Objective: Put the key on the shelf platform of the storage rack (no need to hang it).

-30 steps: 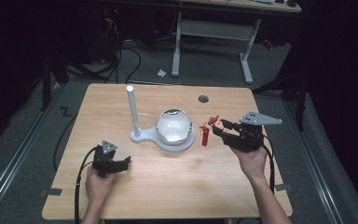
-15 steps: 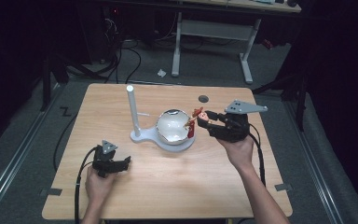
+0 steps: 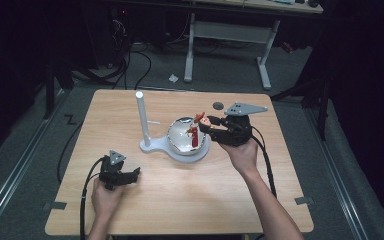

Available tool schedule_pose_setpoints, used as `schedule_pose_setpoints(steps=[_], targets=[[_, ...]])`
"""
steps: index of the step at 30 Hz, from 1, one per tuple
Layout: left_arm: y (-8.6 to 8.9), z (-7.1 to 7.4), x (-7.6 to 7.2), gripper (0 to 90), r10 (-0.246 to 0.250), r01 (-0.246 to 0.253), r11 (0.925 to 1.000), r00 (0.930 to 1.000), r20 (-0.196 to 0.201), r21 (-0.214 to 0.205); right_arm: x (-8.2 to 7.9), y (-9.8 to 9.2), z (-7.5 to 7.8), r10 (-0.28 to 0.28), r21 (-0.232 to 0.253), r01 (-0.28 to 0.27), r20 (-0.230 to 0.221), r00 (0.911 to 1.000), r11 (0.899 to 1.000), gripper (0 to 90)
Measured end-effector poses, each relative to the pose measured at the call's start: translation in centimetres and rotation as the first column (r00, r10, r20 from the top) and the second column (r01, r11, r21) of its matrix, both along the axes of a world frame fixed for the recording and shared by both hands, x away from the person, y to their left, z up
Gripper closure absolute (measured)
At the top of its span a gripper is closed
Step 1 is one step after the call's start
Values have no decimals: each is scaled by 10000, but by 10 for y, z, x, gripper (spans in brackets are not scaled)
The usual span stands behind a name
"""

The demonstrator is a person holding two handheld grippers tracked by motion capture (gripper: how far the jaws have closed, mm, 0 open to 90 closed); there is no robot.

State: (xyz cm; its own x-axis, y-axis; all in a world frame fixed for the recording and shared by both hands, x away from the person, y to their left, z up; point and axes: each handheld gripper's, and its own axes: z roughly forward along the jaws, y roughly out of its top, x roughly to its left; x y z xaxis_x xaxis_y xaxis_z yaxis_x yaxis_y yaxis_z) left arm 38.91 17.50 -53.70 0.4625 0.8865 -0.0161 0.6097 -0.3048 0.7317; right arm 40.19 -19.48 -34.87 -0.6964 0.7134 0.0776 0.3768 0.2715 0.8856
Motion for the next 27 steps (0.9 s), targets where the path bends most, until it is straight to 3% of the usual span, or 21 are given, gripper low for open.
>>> schedule_pose_setpoints(steps=[9, 15, 27], targets=[[0, 0, 0, 183, 9, -9, 10000, 10000, 2, -11, 10, 5, -13, -154, -166, 149, -279, 9995, 9998, 561], [0, 0, 0, 183, 0, 0, 10000, 10000, -12, -8, 19, 6, -29, -333, -255, 315, -733, 9967, 9992, 561], [0, 0, 0, 184, 7, -7, 10000, 10000, -10, -10, 31, 19, -46, -304, -599, 249, -925, 9952, 9979, 560]])
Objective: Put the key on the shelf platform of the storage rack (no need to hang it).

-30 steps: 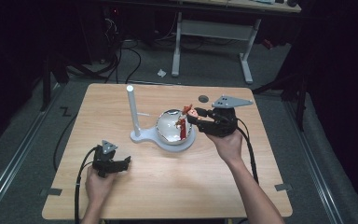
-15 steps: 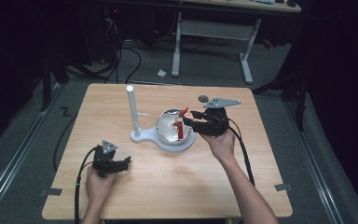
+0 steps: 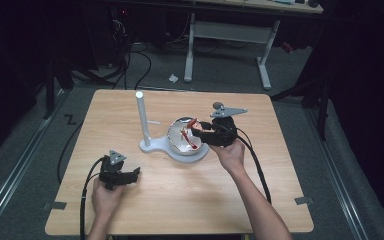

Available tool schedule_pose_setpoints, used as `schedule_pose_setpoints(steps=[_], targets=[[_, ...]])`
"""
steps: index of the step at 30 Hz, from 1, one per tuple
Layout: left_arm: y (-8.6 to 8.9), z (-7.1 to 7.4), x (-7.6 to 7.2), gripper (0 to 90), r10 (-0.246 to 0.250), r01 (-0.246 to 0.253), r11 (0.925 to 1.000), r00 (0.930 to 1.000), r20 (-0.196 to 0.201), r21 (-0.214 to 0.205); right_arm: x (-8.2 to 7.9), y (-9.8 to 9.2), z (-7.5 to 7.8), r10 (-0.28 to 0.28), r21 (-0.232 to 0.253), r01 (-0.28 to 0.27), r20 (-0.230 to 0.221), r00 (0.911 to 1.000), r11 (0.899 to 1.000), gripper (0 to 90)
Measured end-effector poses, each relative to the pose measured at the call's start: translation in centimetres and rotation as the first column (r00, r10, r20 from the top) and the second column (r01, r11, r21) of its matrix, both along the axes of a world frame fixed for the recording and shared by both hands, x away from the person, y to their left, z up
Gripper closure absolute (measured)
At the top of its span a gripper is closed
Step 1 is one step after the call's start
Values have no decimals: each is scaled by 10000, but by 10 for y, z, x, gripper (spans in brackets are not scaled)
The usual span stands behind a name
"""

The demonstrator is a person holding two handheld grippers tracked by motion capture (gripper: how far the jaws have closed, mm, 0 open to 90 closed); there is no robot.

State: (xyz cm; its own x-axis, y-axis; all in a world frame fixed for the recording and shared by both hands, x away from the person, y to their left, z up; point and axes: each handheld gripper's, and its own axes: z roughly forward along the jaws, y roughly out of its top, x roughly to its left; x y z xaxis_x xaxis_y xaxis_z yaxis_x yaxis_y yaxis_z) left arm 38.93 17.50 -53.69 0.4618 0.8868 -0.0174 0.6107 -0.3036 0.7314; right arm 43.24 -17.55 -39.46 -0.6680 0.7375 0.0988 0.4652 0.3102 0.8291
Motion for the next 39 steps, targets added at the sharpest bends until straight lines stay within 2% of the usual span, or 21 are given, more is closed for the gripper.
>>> schedule_pose_setpoints(steps=[11, 19, 31, 36, 39], targets=[[0, 0, 0, 184, 1, -1, 10000, 10000, 2, 0, 9, 10, -15, -13, -100, 9, -356, 9994, 9999, 559], [0, 0, 0, 184, 0, 0, 10000, 10000, 0, 2, 15, 12, -27, -213, -49, 210, -626, 9978, 9998, 559], [0, 0, 0, 184, 3, -3, 10000, 10000, 2, -3, 23, 22, -43, -395, -742, 337, -774, 9962, 9967, 558], [0, 0, 0, 184, 2, -2, 10000, 10000, 1, -1, 27, 27, -49, -441, -879, 369, -819, 9957, 9954, 557], [0, 0, 0, 184, 3, -3, 10000, 10000, 2, -4, 30, 33, -55, -460, -1173, 364, -801, 9957, 9924, 557]])
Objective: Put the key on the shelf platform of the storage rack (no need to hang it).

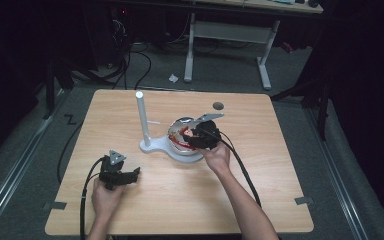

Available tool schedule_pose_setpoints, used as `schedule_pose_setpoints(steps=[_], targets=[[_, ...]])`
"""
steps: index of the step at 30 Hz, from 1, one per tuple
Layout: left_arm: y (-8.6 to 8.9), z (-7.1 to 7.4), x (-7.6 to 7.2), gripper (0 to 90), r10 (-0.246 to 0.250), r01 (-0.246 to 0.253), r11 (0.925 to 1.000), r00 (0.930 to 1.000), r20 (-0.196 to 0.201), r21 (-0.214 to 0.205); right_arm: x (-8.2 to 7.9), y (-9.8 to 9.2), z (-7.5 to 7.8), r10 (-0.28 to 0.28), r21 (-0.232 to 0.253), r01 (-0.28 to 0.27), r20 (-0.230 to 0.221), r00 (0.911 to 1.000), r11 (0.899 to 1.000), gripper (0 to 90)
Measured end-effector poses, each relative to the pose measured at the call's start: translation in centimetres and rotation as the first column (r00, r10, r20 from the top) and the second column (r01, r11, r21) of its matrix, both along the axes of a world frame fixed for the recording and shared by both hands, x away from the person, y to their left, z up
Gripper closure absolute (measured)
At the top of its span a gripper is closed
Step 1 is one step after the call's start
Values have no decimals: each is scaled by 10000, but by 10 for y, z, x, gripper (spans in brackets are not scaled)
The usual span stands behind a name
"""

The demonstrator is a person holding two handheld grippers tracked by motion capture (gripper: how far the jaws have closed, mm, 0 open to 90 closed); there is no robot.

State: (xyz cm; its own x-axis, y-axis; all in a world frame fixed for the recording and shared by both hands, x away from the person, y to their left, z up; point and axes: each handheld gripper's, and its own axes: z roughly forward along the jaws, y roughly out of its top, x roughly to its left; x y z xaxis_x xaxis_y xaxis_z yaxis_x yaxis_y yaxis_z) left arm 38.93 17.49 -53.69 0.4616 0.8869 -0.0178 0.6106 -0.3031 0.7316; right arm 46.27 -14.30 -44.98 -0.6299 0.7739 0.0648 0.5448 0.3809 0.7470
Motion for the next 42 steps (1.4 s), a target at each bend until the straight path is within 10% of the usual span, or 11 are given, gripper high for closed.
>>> schedule_pose_setpoints(steps=[21, 42], targets=[[0, 0, 0, 184, 1, -1, 10000, 10000, 2, 0, 8, 1, -11, -170, -191, 164, -338, 9993, 9997, 490], [0, 0, 0, 185, 3, -3, 10000, 10000, 5, 0, -9, -30, 18, -453, 428, 441, 268, 9986, 9981, 485]])
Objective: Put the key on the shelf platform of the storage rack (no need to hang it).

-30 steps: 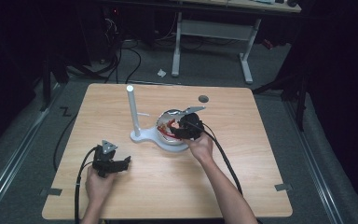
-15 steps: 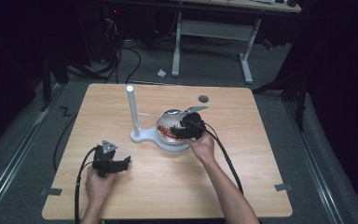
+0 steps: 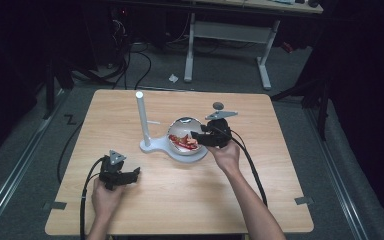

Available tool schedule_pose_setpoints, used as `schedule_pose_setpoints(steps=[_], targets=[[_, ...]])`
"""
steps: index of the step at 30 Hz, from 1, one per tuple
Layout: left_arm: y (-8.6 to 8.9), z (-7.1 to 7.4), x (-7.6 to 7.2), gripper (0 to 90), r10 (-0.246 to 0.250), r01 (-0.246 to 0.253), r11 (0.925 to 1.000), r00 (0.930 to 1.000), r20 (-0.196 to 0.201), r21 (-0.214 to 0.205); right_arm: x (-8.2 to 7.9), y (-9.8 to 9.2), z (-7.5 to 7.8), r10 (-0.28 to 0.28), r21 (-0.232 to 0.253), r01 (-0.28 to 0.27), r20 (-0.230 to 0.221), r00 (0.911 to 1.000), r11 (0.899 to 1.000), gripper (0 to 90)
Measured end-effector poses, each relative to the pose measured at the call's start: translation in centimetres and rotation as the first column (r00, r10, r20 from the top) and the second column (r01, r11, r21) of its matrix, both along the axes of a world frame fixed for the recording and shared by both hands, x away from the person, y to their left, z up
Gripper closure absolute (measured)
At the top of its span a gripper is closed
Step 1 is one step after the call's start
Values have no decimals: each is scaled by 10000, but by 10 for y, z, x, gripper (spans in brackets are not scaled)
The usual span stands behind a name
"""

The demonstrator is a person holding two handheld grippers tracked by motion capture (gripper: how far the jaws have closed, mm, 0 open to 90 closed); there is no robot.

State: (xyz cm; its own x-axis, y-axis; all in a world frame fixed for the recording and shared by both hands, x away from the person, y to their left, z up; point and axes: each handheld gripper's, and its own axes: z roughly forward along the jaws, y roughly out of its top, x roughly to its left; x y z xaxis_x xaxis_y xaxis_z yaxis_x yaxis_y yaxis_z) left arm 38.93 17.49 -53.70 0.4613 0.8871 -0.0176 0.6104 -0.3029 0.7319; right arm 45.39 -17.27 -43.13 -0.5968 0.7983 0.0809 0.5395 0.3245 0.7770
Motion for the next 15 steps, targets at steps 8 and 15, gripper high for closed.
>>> schedule_pose_setpoints(steps=[8, 15], targets=[[0, 0, 0, 185, 0, 0, 10000, 10000, 1, 1, -5, -11, 6, -163, 20, 163, 116, 9998, 9999, 481], [0, 0, 0, 185, -1, 1, 10000, 10000, 1, -1, -13, -22, 6, -479, 268, 473, 207, 9986, 9985, 496]])
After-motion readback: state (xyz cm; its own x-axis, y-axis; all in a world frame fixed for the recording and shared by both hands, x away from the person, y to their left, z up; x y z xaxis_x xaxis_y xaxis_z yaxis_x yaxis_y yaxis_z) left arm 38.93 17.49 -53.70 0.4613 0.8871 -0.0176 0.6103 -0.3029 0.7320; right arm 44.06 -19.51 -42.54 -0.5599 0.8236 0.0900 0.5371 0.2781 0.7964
